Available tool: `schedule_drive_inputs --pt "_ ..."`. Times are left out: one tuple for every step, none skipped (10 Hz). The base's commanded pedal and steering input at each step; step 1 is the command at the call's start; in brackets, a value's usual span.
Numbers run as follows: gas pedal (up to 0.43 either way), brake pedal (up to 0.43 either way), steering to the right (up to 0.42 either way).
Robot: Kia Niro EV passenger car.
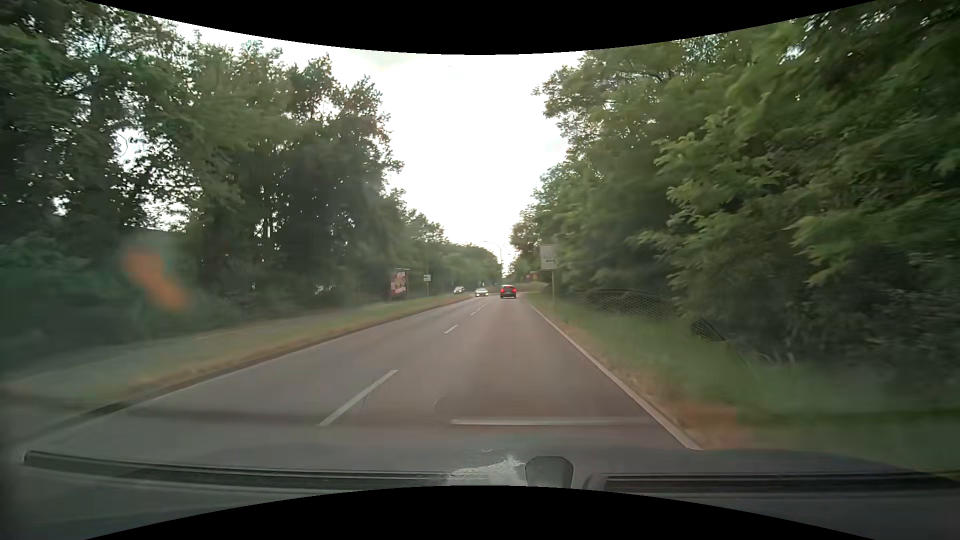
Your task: Follow the waypoints while adhering to traffic rules and regulations
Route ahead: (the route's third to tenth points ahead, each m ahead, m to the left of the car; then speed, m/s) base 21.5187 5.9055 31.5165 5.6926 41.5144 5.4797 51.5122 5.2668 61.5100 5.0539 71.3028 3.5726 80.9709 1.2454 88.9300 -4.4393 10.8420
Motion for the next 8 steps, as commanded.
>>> schedule_drive_inputs --pt "0.067 0.000 -0.002" --pt "0.067 0.000 -0.002" --pt "0.067 0.000 -0.002" --pt "0.067 0.000 -0.002" --pt "0.067 0.000 -0.002" --pt "0.067 0.000 -0.002" --pt "0.067 0.000 -0.002" --pt "0.067 0.000 -0.002"
